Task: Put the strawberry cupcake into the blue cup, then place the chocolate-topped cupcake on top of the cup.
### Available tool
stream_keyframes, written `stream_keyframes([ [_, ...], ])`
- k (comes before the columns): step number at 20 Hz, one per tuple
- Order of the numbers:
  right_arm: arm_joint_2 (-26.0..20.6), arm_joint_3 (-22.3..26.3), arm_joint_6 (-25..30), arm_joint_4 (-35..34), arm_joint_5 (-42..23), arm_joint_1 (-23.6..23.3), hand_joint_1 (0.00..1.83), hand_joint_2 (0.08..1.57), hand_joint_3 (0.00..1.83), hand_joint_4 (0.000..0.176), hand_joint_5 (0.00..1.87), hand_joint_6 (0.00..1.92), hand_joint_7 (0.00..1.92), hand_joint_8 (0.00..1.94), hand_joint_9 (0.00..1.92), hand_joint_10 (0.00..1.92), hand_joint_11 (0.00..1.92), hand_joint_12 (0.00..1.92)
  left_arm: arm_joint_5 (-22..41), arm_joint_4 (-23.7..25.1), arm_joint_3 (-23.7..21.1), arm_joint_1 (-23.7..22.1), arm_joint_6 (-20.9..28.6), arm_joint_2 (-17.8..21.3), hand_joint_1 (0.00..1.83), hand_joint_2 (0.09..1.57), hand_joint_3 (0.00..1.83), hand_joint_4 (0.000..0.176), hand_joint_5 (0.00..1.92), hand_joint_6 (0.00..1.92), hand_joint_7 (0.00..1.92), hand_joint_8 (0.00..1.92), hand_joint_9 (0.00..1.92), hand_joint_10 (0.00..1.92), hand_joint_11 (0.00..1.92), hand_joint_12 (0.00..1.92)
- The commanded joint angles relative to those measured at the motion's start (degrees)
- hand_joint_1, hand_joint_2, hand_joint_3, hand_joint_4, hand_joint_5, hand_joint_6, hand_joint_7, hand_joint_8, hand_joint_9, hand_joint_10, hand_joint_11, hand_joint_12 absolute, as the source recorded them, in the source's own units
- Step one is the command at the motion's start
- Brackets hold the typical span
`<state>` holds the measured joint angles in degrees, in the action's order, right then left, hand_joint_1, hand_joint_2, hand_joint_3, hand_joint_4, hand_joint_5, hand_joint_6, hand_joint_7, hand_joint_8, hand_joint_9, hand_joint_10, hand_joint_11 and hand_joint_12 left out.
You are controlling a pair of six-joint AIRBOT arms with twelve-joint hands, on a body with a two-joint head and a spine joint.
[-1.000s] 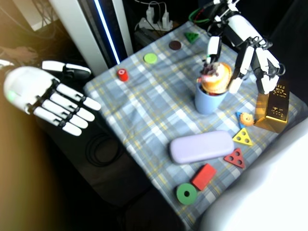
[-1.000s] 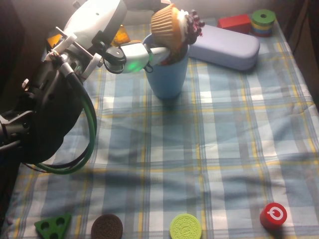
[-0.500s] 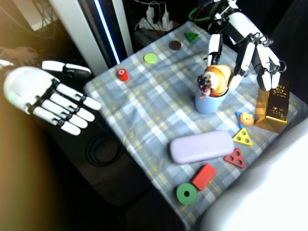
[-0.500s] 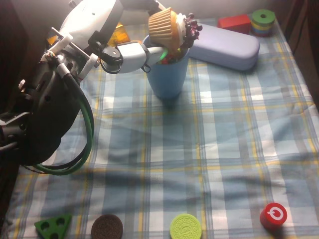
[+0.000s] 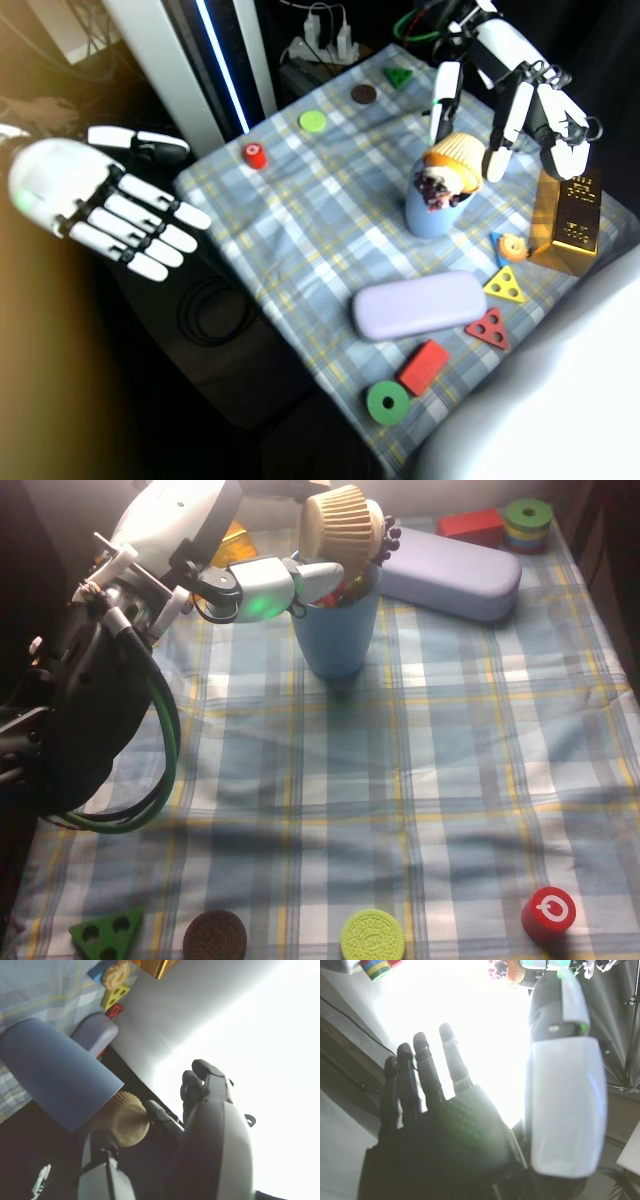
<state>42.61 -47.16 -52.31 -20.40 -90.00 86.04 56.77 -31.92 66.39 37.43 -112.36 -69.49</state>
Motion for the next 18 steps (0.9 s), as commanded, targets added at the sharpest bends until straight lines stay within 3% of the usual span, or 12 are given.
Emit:
stream_keyframes([
  [1,0.0,-0.2,0.7,-0.8,-6.7,0.1,0.0,0.99,0.0,0.058,0.08,0.0,0.17,0.0,0.12,0.0,0.02,0.16,7.2,2.4,-0.1,-0.3,0.4,0.4,0.91,0.97,0.0,0.086,0.93,0.0,0.32,0.0,0.33,0.0,0.0,0.63],
  [2,0.0,-0.2,0.7,-0.8,-6.7,0.1,0.0,0.98,0.0,0.067,0.08,0.0,0.16,0.0,0.13,0.0,0.02,0.16,7.4,2.4,-0.3,-0.2,0.4,0.5,0.92,0.96,0.0,0.085,0.93,0.0,0.33,0.0,0.32,0.0,0.0,0.58],
  [3,0.0,-0.2,0.7,-0.8,-6.7,0.1,0.0,0.98,0.0,0.067,0.08,0.0,0.16,0.0,0.13,0.0,0.02,0.16,7.5,2.5,-0.4,-0.2,0.4,0.6,0.91,0.96,0.0,0.119,0.92,0.0,0.33,0.0,0.31,0.0,0.0,0.51],
  [5,0.0,-0.2,0.7,-0.8,-6.6,0.1,0.0,0.99,0.0,0.053,0.08,0.0,0.16,0.0,0.12,0.0,0.01,0.16,7.8,2.7,-0.8,0.0,0.4,1.0,0.94,0.94,0.0,0.131,0.93,0.0,0.34,0.0,0.33,0.01,0.0,0.45],
  [6,0.0,-0.2,0.7,-0.8,-6.5,0.1,0.0,1.0,0.01,0.038,0.07,0.0,0.15,0.0,0.11,0.0,0.01,0.16,8.0,2.7,-1.1,0.1,0.4,1.2,0.97,0.93,0.0,0.12,0.93,0.0,0.34,0.0,0.33,0.0,0.0,0.48],
  [7,0.0,-0.2,0.8,-0.8,-6.5,0.1,0.0,1.0,0.0,0.037,0.08,0.0,0.16,0.0,0.12,0.0,0.0,0.16,8.3,2.7,-1.4,0.2,0.4,1.4,0.99,0.92,0.0,0.122,0.93,0.0,0.33,0.0,0.33,0.0,0.0,0.52],
  [9,0.0,-0.2,0.9,-0.8,-6.5,0.1,0.0,1.01,0.0,0.03,0.07,0.0,0.15,0.0,0.11,0.0,0.0,0.13,8.5,2.8,-1.7,0.3,0.4,1.8,1.02,0.9,0.0,0.101,0.95,0.0,0.35,0.0,0.36,0.01,0.0,0.67],
  [11,0.0,-0.2,0.9,-0.8,-6.4,0.1,0.0,1.02,0.01,0.041,0.05,0.0,0.14,0.0,0.08,0.0,0.0,0.08,8.7,2.9,-1.9,0.5,0.4,2.0,1.05,0.89,0.0,0.089,0.96,0.0,0.36,0.0,0.38,0.01,0.0,0.8],
  [13,0.0,-0.1,0.9,-0.8,-6.4,0.1,0.0,1.02,0.0,0.039,0.05,0.0,0.17,0.01,0.1,0.01,0.01,0.08,8.9,2.9,-2.1,0.7,0.4,2.3,1.06,0.9,0.0,0.097,0.96,0.0,0.35,0.0,0.38,0.0,0.0,0.82],
  [15,0.1,-0.1,0.9,-0.8,-6.3,0.1,0.0,1.02,0.0,0.03,0.05,0.0,0.18,0.01,0.1,0.01,0.0,0.08,9.0,2.9,-2.2,0.7,0.4,2.3,1.05,0.91,0.0,0.09,0.95,0.0,0.35,0.0,0.37,0.0,0.0,0.83],
  [16,0.1,-0.1,0.9,-0.8,-6.3,0.1,0.0,1.04,0.01,0.016,0.04,0.0,0.18,0.01,0.1,0.01,0.0,0.08,9.0,2.9,-2.3,0.7,0.4,2.4,1.05,0.91,0.0,0.1,0.95,0.0,0.34,0.0,0.37,0.0,0.0,0.83],
  [18,0.1,-0.2,0.9,-0.8,-6.2,0.1,0.0,1.04,0.01,0.029,0.07,0.01,0.19,0.01,0.11,0.01,0.02,0.08,9.2,3.0,-2.4,0.7,0.4,2.5,1.05,0.91,0.0,0.111,0.93,0.0,0.34,0.0,0.35,0.0,0.0,0.81],
])
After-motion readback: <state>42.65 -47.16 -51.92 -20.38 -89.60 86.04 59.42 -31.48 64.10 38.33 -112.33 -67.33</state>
